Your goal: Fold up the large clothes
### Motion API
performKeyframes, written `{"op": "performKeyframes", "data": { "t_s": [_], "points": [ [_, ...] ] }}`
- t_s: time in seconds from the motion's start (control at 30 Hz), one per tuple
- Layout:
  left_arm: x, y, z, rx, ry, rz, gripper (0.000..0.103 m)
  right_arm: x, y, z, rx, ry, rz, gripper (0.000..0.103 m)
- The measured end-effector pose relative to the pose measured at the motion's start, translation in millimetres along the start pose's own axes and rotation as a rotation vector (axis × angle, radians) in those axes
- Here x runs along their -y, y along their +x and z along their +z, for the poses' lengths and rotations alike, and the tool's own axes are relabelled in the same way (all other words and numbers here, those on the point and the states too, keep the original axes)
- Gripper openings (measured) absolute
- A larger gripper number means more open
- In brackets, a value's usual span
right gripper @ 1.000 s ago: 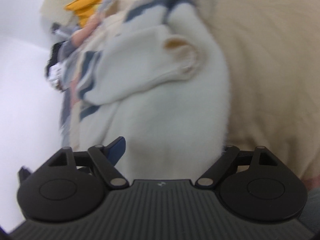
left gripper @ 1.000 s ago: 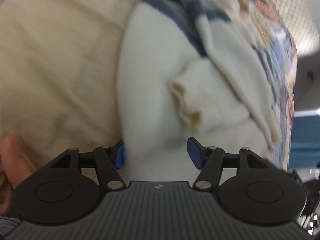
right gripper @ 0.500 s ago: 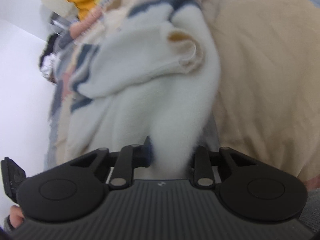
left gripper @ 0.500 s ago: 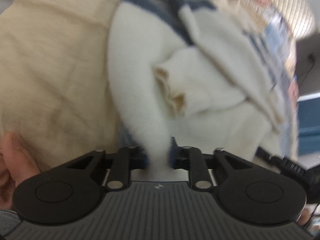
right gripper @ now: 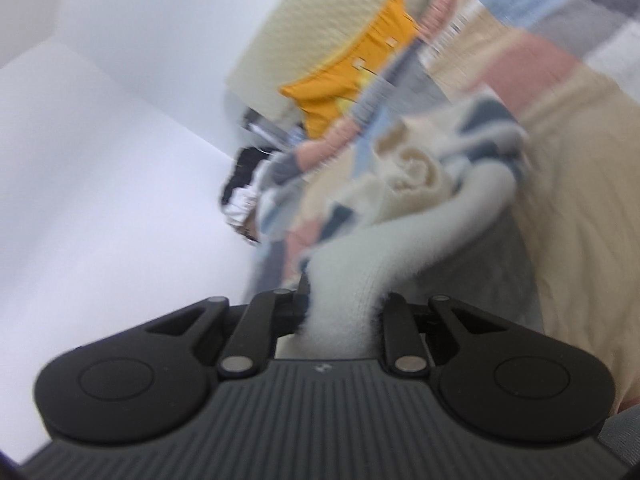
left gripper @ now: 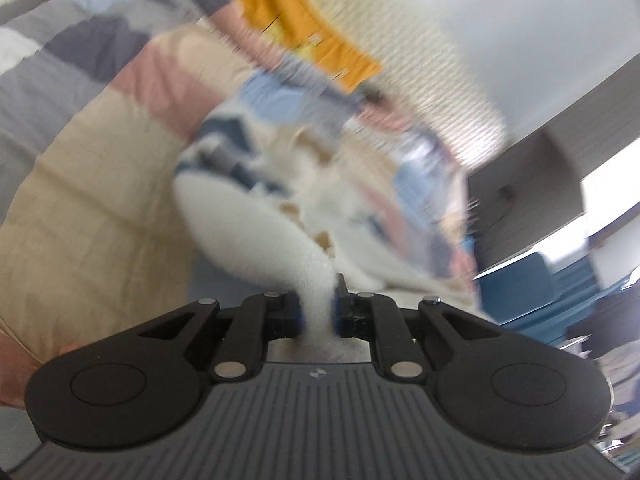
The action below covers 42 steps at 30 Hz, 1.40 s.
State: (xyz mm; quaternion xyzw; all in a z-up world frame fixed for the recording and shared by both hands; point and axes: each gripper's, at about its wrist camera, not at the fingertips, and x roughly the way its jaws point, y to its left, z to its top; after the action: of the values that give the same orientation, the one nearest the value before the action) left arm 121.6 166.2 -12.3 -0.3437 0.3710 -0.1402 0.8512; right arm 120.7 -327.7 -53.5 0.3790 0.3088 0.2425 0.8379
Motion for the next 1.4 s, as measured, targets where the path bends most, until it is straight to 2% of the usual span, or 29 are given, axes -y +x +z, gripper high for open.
{"op": "performKeyframes", "data": {
  "t_s": [0.13, 0.23, 0.33, 0.47, 0.57, 0.7, 0.83, 0.9, 1.0, 1.07, 1.17, 1.3, 1.4],
  "points": [
    [26, -51, -14, 0.034, -0.018, -0.088, 0.014, -24, -37, 2, 0.026, -0.019, 0.041, 0.018],
    [45, -84, -35, 0.035, 0.008, -0.129, 0.014, -41, -61, -8, 0.050, -0.038, 0.040, 0.018],
    [46, -106, -65, 0.037, -0.007, -0.174, 0.014, -47, -85, -22, 0.070, -0.049, 0.049, 0.018],
    [23, -104, -110, 0.024, -0.069, -0.183, 0.014, -33, -106, -45, 0.077, -0.068, 0.035, 0.018],
    [6, -89, -119, 0.008, -0.131, -0.182, 0.014, -25, -103, -56, 0.056, -0.085, -0.021, 0.018],
    [5, -66, -95, 0.051, -0.138, -0.156, 0.015, -17, -84, -42, 0.045, -0.060, -0.035, 0.019],
    [9, -26, -44, 0.123, -0.151, -0.137, 0.015, -16, -50, -9, 0.074, -0.090, -0.023, 0.019],
    [13, 0, -17, 0.165, -0.094, -0.101, 0.015, -10, -26, 12, 0.080, -0.079, -0.019, 0.019],
    [9, 52, 16, 0.219, -0.050, -0.003, 0.015, 3, 8, 35, 0.112, -0.075, -0.015, 0.019],
    [3, 85, 35, 0.218, -0.060, 0.051, 0.015, 16, 33, 45, 0.141, -0.054, -0.042, 0.019],
    [1, 126, 59, 0.220, 0.018, 0.129, 0.015, 39, 71, 58, 0.152, 0.020, -0.091, 0.019],
    [-8, 174, 82, 0.183, 0.113, 0.173, 0.015, 65, 110, 74, 0.133, 0.051, -0.134, 0.019],
    [-24, 211, 94, 0.154, 0.135, 0.198, 0.015, 83, 133, 82, 0.105, 0.049, -0.157, 0.019]
  ]
}}
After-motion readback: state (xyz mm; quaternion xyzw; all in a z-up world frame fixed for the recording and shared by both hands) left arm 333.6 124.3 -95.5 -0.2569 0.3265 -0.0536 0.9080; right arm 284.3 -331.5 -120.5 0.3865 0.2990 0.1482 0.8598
